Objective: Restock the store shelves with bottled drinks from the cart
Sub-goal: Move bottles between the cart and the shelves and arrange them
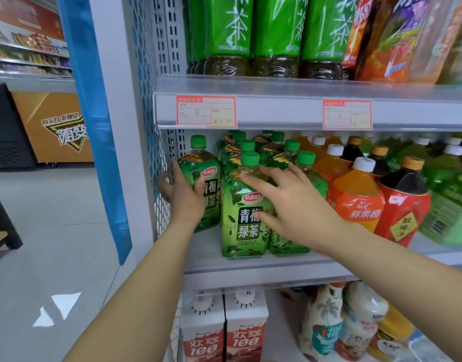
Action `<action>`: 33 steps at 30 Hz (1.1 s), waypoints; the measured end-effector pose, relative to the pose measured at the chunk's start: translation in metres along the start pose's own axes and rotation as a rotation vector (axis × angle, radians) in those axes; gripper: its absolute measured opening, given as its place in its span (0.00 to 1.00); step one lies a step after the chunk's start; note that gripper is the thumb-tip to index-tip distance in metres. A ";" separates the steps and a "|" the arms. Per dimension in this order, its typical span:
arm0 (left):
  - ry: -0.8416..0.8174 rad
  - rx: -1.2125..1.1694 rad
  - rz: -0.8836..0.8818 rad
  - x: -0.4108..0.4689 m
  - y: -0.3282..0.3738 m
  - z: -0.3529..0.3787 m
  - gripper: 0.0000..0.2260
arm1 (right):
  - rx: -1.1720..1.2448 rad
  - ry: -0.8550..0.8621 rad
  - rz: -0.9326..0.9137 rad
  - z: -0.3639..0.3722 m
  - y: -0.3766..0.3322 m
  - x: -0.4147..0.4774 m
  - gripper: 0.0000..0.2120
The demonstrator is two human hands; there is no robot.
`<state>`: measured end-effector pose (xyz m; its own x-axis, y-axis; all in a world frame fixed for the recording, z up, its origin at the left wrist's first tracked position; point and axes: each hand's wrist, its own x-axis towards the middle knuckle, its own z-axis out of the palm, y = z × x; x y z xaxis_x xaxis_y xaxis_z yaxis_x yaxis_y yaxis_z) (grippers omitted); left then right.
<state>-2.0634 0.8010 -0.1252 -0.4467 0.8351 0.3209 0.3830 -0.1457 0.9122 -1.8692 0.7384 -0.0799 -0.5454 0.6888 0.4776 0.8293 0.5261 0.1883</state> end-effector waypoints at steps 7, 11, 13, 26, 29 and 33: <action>0.196 -0.234 0.538 -0.107 0.038 0.015 0.16 | 0.172 0.040 0.027 -0.021 0.024 -0.059 0.25; -0.027 -0.310 0.786 -0.169 0.047 0.065 0.12 | 0.190 -0.094 0.169 -0.044 0.063 -0.138 0.14; -0.250 -0.326 0.774 -0.196 0.051 0.095 0.12 | 0.177 -0.255 0.302 -0.059 0.081 -0.183 0.12; -1.171 0.136 1.010 -0.329 0.045 0.218 0.27 | 0.228 -1.082 0.973 -0.120 0.102 -0.406 0.23; -1.127 0.141 1.052 -0.334 0.037 0.226 0.25 | 0.340 -1.136 0.977 -0.110 0.098 -0.422 0.24; -1.083 0.083 1.054 -0.333 0.032 0.229 0.21 | 0.362 -1.160 0.827 -0.083 0.088 -0.438 0.16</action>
<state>-1.7171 0.6395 -0.2609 0.8321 0.3526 0.4280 0.1987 -0.9102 0.3635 -1.5473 0.4415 -0.2011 0.1242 0.7635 -0.6337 0.9674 -0.2353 -0.0938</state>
